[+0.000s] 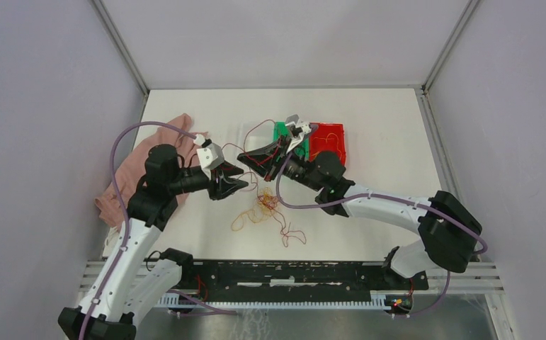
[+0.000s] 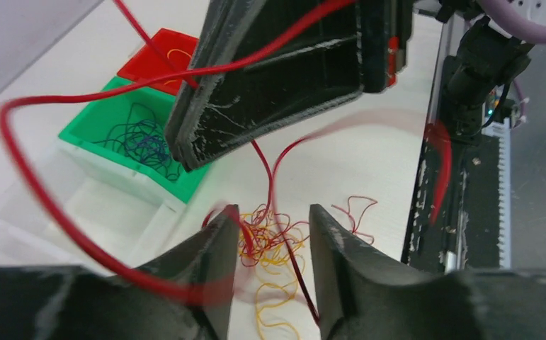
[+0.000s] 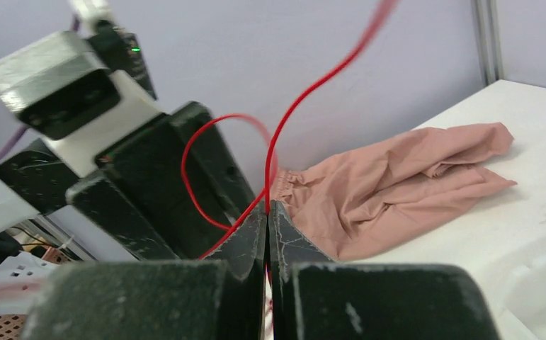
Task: Untangle the cables
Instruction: Untie the cable.
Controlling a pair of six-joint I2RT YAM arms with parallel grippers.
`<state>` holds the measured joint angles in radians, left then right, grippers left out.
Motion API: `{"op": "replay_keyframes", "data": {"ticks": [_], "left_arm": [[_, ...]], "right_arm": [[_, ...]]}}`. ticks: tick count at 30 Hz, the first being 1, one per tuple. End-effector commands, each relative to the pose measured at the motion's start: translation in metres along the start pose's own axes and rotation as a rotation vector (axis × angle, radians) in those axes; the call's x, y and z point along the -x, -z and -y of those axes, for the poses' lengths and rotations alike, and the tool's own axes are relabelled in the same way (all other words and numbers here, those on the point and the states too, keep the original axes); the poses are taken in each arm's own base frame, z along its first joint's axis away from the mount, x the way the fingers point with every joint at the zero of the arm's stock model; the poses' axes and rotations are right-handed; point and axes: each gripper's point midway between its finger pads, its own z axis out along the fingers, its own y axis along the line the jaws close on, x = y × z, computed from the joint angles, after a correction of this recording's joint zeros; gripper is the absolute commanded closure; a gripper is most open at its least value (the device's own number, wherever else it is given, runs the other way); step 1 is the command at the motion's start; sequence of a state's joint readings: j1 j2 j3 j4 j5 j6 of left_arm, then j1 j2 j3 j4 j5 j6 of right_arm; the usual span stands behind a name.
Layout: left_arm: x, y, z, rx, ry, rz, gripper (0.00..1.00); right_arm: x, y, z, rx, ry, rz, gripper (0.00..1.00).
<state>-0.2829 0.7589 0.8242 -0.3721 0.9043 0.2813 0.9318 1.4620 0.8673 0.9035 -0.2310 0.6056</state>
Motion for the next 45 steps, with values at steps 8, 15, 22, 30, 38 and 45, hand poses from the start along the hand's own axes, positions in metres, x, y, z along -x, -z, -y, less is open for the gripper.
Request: {"op": "replay_keyframes", "data": {"ticks": [8, 15, 22, 30, 38, 45], "left_arm": [[0.025, -0.016, -0.015, 0.020, 0.130, 0.141, 0.46], [0.032, -0.017, 0.004, -0.118, 0.138, 0.139, 0.69], [0.038, -0.014, -0.001, -0.074, 0.107, 0.144, 0.97], [0.080, -0.003, 0.005, -0.100, 0.030, 0.172, 0.97], [0.130, 0.010, 0.007, -0.084, -0.082, 0.231, 0.97], [0.169, 0.018, 0.007, -0.083, -0.120, 0.289, 0.97]], "right_arm": [[0.025, -0.023, -0.039, 0.112, -0.059, 0.102, 0.99], [0.025, -0.029, -0.047, 0.134, -0.086, 0.102, 0.99], [0.031, -0.021, -0.045, 0.104, -0.102, 0.070, 0.58], [0.028, 0.048, 0.008, -0.027, -0.076, -0.008, 0.19], [-0.001, 0.099, 0.015, -0.043, 0.098, -0.189, 0.16], [-0.012, 0.075, 0.001, 0.109, 0.070, -0.174, 0.16]]}}
